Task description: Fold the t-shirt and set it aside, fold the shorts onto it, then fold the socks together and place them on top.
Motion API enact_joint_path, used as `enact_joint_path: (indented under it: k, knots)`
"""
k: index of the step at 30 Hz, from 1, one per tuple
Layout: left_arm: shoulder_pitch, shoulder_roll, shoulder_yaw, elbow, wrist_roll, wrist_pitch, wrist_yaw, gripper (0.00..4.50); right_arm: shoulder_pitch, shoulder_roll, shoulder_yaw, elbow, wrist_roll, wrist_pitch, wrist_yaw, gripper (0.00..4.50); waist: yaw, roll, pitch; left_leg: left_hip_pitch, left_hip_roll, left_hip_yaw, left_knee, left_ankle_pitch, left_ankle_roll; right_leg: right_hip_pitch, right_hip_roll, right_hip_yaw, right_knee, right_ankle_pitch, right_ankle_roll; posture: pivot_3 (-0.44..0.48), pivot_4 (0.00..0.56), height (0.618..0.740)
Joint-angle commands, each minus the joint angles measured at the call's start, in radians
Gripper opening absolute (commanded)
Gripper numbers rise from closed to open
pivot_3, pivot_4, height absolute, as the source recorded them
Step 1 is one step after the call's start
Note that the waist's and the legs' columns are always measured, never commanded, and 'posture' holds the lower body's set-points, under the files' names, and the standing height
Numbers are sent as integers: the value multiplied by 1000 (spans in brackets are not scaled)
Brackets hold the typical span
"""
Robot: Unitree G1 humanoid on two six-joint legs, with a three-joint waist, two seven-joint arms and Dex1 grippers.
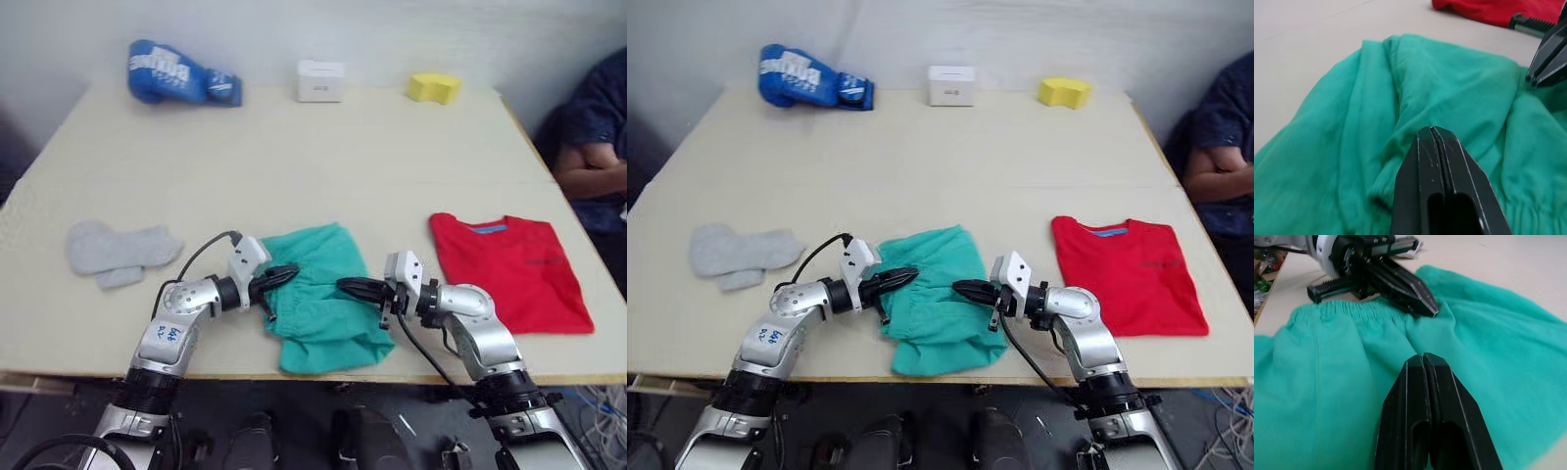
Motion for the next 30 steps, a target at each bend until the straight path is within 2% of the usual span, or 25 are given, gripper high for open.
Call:
enact_joint_path:
  k: [1,2,5,10,13,16,20,26,30]
  knots:
    - [6,10,-6,-8,19,-23,-16,0,20,-64,-57,-142,111,194,-19,53,27,6,5,-2,-7,-9,-2,6,1,2,-5,-9,0,0,0,0,150,740]
    - [11,15,-3,-12,18,-27,-21,0,21,-96,-82,-180,175,304,-18,53,41,9,8,-2,-7,-9,-1,8,1,0,-7,-7,1,0,0,0,150,740]
    - [29,26,6,-16,13,-54,-46,0,-28,-199,-129,-200,308,560,0,676,64,10,9,-3,-7,-5,0,5,2,0,-11,-5,-1,3,-1,0,150,740]
    - [34,29,1,-13,28,-102,-68,0,-193,-290,-156,-35,413,858,12,2464,71,9,10,-4,-6,-1,-1,2,6,-1,-10,-4,-7,4,0,0,150,740]
    - [44,21,40,-62,-43,-102,-104,0,-301,-330,-101,144,344,887,32,3451,74,9,10,-5,-6,1,-2,2,6,-2,-9,-4,-7,4,0,0,150,740]
    - [69,55,63,-86,-50,-92,-118,0,-358,-343,-63,258,305,911,44,4485,74,8,10,-7,-6,4,0,2,6,-4,-9,-3,-7,4,0,0,150,740]
    - [129,116,117,-133,-68,-104,-138,0,-419,-301,-39,387,267,935,22,4485,69,8,11,-8,-6,10,0,2,7,-9,-8,-3,-6,6,4,0,150,740]
    - [132,90,132,-184,-165,-101,-195,0,-458,-233,-3,459,262,1010,36,4485,65,7,11,-8,-5,15,6,-1,13,-11,-8,10,-4,9,7,0,150,740]
    - [93,48,79,-149,-115,-108,-163,0,-464,-192,23,415,311,1133,78,4485,55,7,11,-9,-4,18,5,-2,13,-13,-8,15,-3,10,7,0,150,740]
